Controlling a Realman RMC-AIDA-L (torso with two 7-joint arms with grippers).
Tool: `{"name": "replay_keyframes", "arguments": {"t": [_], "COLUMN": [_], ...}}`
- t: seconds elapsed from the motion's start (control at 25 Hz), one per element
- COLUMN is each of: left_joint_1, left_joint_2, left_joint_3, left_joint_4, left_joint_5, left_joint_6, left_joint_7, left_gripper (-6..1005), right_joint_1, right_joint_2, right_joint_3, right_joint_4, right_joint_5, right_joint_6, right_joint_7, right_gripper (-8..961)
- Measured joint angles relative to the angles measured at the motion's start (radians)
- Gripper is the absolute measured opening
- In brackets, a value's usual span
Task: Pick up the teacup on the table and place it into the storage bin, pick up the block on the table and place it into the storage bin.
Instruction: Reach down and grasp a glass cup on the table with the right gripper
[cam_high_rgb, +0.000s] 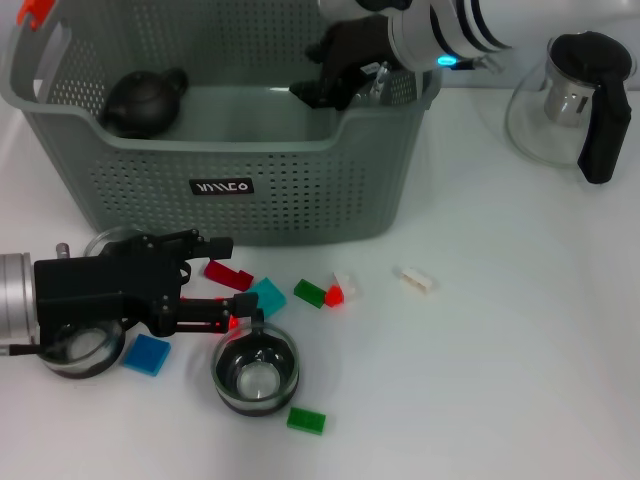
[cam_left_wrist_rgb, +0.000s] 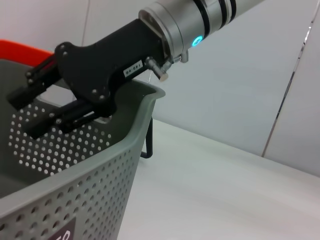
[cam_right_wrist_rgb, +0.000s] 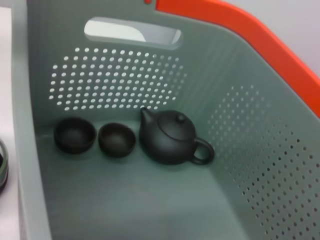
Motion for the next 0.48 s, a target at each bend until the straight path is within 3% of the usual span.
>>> {"name": "replay_keyframes", "arguments": {"t": [0.08, 0.48], "left_joint_1": [0.000, 0.002], "left_joint_2": [0.002, 0.008], "left_joint_3": [0.000, -0.003], "left_joint_4": [0.000, 0.000], "left_joint_5": [0.000, 0.000], "left_joint_6": [0.000, -0.001], "left_joint_7": [0.000, -0.002], "left_gripper": [875, 875], "right_joint_1": [-0.010, -0.142], "right_joint_2": [-0.001, -0.004], "right_joint_3": [-0.004, -0.036], "right_joint_4": [-0.034, -0.379], "right_joint_5": [-0.001, -0.001], "right_joint_6": [-0.015, -0.139], "right_joint_7": [0.012, 0.154], "right_gripper": [459, 524]}}
